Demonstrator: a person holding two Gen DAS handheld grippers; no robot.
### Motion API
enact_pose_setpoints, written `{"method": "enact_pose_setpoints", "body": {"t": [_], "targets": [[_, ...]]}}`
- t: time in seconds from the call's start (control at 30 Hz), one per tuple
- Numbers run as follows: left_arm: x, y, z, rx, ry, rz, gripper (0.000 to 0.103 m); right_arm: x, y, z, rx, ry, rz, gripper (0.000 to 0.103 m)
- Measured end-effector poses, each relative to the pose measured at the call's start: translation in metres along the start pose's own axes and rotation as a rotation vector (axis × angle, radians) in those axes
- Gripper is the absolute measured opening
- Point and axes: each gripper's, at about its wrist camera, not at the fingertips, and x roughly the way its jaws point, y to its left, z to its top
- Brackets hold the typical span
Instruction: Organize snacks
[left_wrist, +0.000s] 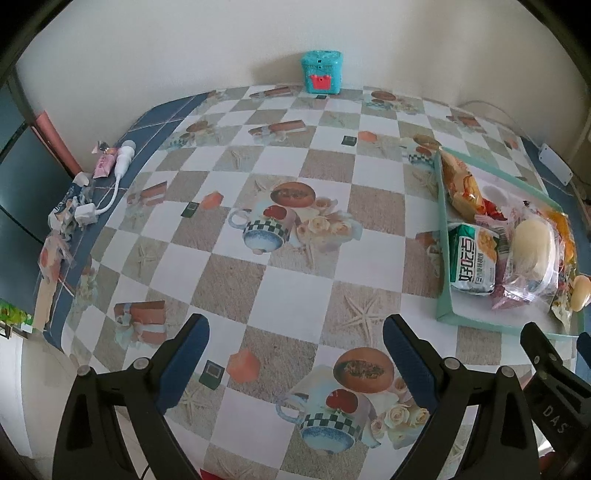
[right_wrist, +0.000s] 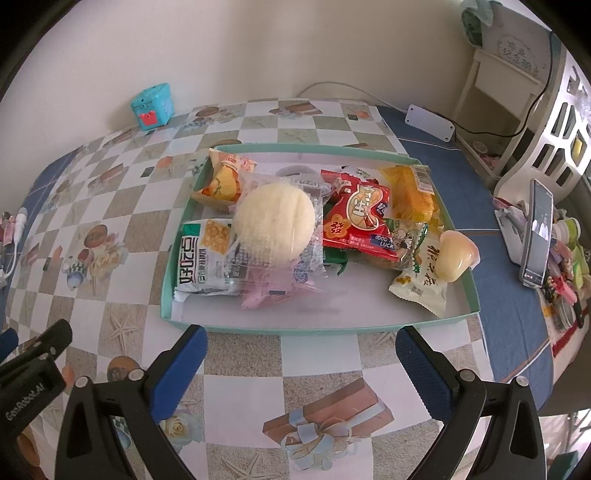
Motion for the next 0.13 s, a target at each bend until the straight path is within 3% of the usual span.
{"method": "enact_pose_setpoints", "body": {"t": [0.13], "targets": [[0.0015, 0.0020, 0.0014, -0.009, 0.008, -0.006, 0.095, 0.0007, -0.0002, 0.0002, -0.002, 0.002, 0.001, 0.103]]}}
